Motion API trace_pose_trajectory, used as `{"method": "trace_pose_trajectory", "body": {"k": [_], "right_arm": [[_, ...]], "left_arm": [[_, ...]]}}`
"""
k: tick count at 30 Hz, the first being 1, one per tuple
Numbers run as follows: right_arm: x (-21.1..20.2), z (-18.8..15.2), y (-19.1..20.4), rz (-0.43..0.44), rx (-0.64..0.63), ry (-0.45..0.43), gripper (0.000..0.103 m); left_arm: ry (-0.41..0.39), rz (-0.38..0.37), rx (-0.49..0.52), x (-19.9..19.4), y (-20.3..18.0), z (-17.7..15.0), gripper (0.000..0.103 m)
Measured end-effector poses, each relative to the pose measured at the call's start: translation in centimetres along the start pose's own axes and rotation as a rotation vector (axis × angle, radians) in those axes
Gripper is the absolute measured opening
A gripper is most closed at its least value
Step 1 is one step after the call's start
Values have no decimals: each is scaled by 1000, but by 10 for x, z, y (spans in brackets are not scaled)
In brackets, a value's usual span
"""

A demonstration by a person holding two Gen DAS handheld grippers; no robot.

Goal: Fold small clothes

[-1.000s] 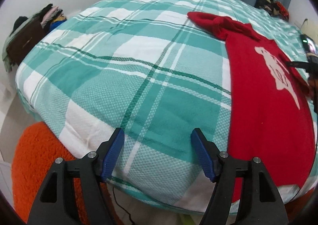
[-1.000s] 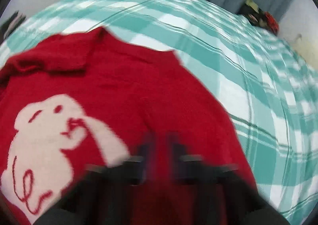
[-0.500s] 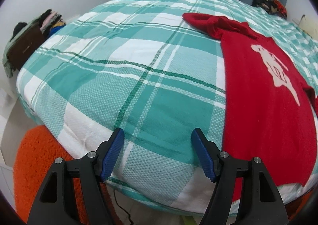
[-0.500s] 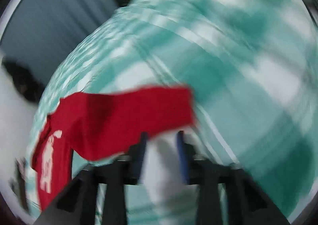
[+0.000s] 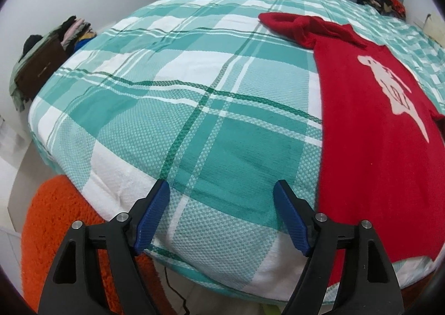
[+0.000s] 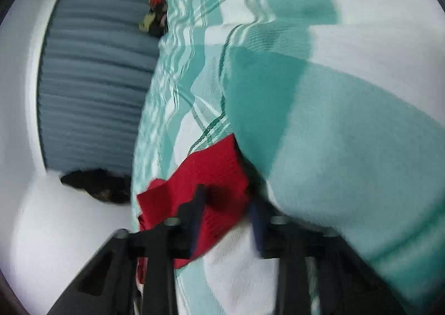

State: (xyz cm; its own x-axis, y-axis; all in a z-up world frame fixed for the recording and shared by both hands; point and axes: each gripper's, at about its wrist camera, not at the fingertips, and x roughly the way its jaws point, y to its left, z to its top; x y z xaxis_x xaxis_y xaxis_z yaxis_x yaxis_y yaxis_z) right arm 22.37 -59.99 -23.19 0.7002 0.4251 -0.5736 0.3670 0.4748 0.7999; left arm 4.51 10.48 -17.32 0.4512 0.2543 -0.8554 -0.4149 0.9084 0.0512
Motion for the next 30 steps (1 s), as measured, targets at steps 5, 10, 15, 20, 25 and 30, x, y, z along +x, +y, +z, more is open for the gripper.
{"method": "trace_pose_trajectory", "body": {"k": [5, 10, 15, 20, 25, 30], "right_arm": [[-49, 9, 44, -189, -250, -179, 8], [-49, 7, 32, -457, -354, -159, 8], [-54, -11, 34, -518, -365, -135, 9], [-85, -16, 37, -539, -405, -86, 59], [-61, 4, 104, -353, -699, 48, 59], [41, -5, 167, -204, -916, 339, 57]], "left_arm": [[-1, -7, 6, -2, 1, -2, 80], [-5, 8, 17, 0, -4, -1, 82], [0, -6, 12, -1, 0, -1, 82], [-5, 4, 20, 0, -2, -2, 83], [-8, 26, 26, 2, -6, -3, 84], [-7, 36, 28, 1, -7, -3, 84]]}}
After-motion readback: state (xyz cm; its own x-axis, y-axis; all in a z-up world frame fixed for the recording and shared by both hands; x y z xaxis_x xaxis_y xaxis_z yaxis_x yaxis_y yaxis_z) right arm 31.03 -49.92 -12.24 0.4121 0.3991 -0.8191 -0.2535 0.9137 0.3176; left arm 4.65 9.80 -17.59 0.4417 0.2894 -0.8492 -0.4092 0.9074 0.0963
